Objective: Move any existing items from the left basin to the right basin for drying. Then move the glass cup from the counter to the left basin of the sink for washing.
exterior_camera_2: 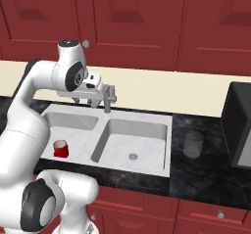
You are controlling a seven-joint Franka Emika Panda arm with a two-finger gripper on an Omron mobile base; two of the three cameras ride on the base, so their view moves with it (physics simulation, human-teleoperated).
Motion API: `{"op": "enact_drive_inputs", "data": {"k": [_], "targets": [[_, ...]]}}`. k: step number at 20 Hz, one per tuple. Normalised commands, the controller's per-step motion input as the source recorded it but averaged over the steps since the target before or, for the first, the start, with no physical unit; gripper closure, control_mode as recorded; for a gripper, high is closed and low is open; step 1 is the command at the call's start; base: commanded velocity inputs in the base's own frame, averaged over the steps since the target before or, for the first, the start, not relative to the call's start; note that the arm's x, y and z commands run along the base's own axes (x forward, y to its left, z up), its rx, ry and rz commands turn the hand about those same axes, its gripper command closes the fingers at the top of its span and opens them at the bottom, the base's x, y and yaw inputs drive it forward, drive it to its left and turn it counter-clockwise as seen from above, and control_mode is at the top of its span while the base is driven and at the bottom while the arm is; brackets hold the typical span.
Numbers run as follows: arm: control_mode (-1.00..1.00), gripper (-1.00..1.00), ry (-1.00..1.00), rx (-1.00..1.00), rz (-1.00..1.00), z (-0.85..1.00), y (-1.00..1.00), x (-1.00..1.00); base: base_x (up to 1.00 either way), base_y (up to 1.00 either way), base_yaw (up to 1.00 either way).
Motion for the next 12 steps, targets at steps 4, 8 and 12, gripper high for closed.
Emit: {"op": "enact_drive_inputs", "data": {"k": [4, 8, 12], "targets": [[-1.0, -1.0, 0.0, -0.01, 0.0, 0.0, 0.09, -0.09, 0.0, 0.0, 0.0], [-1.0, -1.0, 0.0, -0.03, 0.0, 0.0, 0.3, -0.02, 0.0, 0.0, 0.0], [-1.0, -1.0, 0.0, -0.02, 0.0, 0.0, 0.34, -0.03, 0.0, 0.0, 0.0]]}}
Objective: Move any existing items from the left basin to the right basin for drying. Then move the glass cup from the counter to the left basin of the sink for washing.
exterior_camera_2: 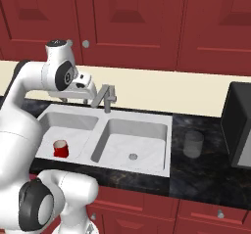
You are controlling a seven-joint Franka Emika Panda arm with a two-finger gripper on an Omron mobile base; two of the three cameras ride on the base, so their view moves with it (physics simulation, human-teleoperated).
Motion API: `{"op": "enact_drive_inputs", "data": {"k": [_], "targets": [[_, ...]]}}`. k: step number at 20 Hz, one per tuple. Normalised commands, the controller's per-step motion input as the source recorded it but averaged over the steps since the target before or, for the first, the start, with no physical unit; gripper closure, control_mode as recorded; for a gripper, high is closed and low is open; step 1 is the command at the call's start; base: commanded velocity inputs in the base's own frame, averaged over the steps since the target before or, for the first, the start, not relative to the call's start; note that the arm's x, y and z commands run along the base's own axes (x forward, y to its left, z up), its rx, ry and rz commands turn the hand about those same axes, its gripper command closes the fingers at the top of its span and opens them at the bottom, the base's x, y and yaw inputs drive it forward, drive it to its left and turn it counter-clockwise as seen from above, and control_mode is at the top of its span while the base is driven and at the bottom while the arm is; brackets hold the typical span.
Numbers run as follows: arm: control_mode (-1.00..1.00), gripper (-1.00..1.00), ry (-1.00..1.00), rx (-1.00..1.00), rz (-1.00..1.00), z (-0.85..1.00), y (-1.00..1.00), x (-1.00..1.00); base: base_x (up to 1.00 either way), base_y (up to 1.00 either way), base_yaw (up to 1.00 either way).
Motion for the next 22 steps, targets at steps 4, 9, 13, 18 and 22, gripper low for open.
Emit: {"op": "enact_drive_inputs", "data": {"k": [4, 9, 13, 18, 22], "targets": [[-1.0, -1.0, 0.0, -0.01, -0.01, -0.01, 0.27, -0.15, 0.0, 0.0, 0.0], [-1.0, -1.0, 0.0, 0.0, -0.03, -0.05, 0.26, -0.18, 0.0, 0.0, 0.0], [-1.0, -1.0, 0.02, 0.0, -0.05, -0.16, 0.32, -0.13, 0.0, 0.0, 0.0], [-1.0, -1.0, 0.0, 0.0, -0.05, -0.19, 0.3, -0.1, 0.0, 0.0, 0.0], [-1.0, -1.0, 0.0, 0.0, -0.05, -0.24, 0.31, -0.02, 0.0, 0.0, 0.0]]}}
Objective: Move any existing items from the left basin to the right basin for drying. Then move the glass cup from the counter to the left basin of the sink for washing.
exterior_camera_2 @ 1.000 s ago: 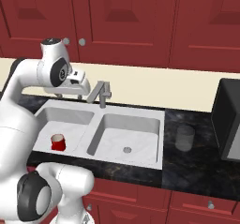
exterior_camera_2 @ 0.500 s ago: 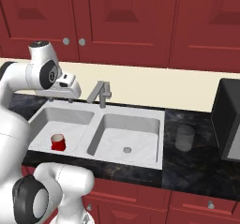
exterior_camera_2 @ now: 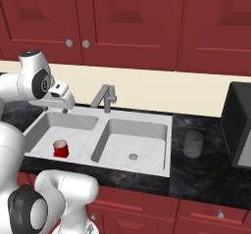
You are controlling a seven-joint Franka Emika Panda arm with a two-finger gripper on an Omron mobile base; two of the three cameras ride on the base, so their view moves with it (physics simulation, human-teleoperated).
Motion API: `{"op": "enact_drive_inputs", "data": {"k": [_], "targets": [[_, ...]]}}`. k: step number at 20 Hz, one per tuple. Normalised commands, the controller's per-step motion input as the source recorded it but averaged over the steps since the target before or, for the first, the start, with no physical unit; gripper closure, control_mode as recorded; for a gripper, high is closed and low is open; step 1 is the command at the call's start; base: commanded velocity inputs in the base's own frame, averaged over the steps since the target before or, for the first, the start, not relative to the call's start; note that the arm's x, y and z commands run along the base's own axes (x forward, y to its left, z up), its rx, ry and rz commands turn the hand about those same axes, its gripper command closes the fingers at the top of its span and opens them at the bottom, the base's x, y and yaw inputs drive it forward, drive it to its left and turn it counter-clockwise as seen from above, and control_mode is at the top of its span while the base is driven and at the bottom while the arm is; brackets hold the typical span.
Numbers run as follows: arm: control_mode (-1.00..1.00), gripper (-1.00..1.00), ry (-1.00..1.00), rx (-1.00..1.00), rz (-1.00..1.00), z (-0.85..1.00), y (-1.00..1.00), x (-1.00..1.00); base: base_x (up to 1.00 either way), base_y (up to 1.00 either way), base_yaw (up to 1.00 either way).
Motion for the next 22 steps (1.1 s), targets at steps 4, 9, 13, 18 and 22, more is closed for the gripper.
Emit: {"op": "enact_drive_inputs", "data": {"k": [4, 9, 13, 18, 22], "targets": [[-1.0, -1.0, 0.0, 0.0, -0.05, -0.27, 0.32, 0.0, 0.0, 0.0, 0.0], [-1.0, -1.0, 0.0, 0.0, -0.02, -0.24, 0.29, 0.0, 0.0, 0.0, 0.0], [-1.0, -1.0, 0.0, 0.0, -0.01, -0.25, 0.28, 0.0, 0.0, 0.0, 0.0], [-1.0, -1.0, 0.0, 0.0, -0.01, -0.26, 0.24, 0.0, 0.0, 0.0, 0.0], [-1.0, -1.0, 0.0, -0.01, 0.0, -0.29, 0.2, 0.0, 0.0, 0.0, 0.0]]}}
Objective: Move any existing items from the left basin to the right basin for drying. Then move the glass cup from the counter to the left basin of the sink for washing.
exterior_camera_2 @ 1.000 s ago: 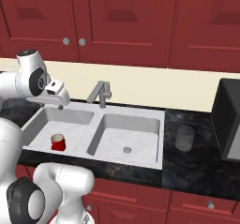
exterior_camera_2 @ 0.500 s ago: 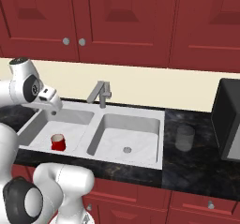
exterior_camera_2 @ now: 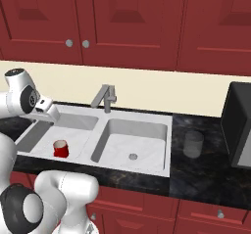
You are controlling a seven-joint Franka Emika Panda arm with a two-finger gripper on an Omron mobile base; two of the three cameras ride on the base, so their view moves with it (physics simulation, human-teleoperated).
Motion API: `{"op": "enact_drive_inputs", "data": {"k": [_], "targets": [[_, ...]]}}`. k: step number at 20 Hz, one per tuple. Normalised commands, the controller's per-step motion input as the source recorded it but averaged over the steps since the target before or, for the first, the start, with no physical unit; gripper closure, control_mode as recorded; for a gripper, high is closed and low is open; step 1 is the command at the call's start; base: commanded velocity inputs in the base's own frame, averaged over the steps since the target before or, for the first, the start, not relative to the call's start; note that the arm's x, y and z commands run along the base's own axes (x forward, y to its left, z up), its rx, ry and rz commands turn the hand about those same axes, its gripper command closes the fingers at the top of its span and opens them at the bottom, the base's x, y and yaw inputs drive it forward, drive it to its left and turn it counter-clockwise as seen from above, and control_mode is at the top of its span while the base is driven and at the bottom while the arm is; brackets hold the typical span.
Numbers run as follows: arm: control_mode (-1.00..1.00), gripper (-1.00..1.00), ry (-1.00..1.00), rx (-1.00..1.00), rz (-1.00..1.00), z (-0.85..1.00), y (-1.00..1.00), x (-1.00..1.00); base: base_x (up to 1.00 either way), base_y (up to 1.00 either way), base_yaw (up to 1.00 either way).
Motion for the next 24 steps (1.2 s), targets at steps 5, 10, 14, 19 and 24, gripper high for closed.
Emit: {"op": "enact_drive_inputs", "data": {"k": [5, 10, 14, 19, 24], "targets": [[-1.0, -1.0, 0.0, -0.01, 0.0, -0.27, 0.22, 0.0, 0.0, 0.0, 0.0], [-1.0, -1.0, 0.0, 0.0, 0.0, -0.11, 0.16, 0.0, 0.0, 0.0, 0.0], [-1.0, -1.0, 0.0, 0.0, 0.0, -0.02, 0.0, 0.0, 0.0, 0.0, 0.0], [-1.0, -1.0, 0.0, 0.0, 0.0, 0.0, 0.0, 0.03, 0.0, 0.0, 0.0], [-1.0, -1.0, 0.0, 0.0, 0.0, 0.0, 0.0, 0.07, 0.0, 0.0, 0.0]]}}
